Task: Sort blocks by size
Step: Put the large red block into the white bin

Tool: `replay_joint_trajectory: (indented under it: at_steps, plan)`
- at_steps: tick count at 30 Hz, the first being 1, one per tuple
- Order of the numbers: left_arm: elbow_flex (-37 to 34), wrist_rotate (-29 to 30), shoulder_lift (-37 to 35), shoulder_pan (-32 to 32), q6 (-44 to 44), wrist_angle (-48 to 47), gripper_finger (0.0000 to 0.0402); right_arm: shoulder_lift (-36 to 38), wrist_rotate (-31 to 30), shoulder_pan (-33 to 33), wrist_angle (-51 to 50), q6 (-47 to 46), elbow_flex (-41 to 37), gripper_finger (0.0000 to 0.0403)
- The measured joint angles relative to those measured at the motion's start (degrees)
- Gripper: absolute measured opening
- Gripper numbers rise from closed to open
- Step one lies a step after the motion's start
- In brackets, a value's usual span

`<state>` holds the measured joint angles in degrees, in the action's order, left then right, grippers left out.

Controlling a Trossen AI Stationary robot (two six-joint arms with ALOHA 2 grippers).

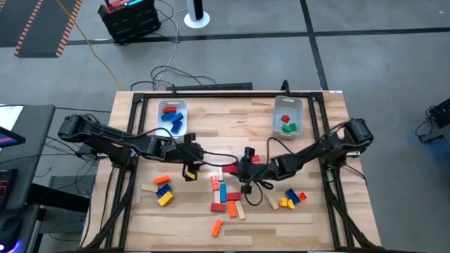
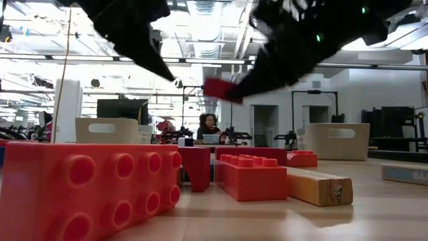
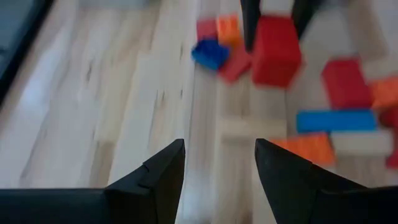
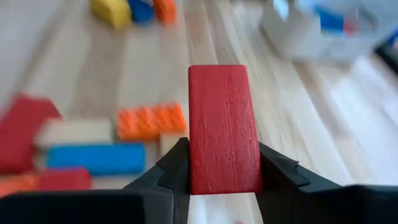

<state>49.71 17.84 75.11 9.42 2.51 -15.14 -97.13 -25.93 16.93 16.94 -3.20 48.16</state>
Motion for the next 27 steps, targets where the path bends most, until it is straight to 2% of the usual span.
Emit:
replay_joint_trajectory:
  at_steps: [5,9,15,19,22,27]
  plan:
    - [-0.35,-2.39,0.00,0.21,-0.60,6.36,0.0188,-0.69,-2.52,1.39,9.43,3.77,0.13,0.0164]
    - [-0.35,-4.53,0.00,0.50,-0.51,8.50,0.0188,-0.76,-4.36,2.14,9.61,5.01,0.07,0.0162]
    - [-0.35,-4.59,0.00,1.90,-1.66,10.47,0.0188,-0.76,-6.77,2.21,9.74,5.05,0.07,0.0162]
    - [-0.35,-3.37,0.00,2.99,-2.77,15.00,0.0190,-0.76,-6.81,2.17,10.33,5.16,0.07,0.0162]
    - [-0.35,-3.08,0.03,3.83,-4.08,17.91,0.0200,-0.76,-6.78,2.19,10.58,5.16,0.08,0.0162]
    - [-0.30,-1.54,4.29,4.12,-5.44,22.07,0.0235,-0.78,-6.77,2.23,11.80,5.24,0.09,0.0162]
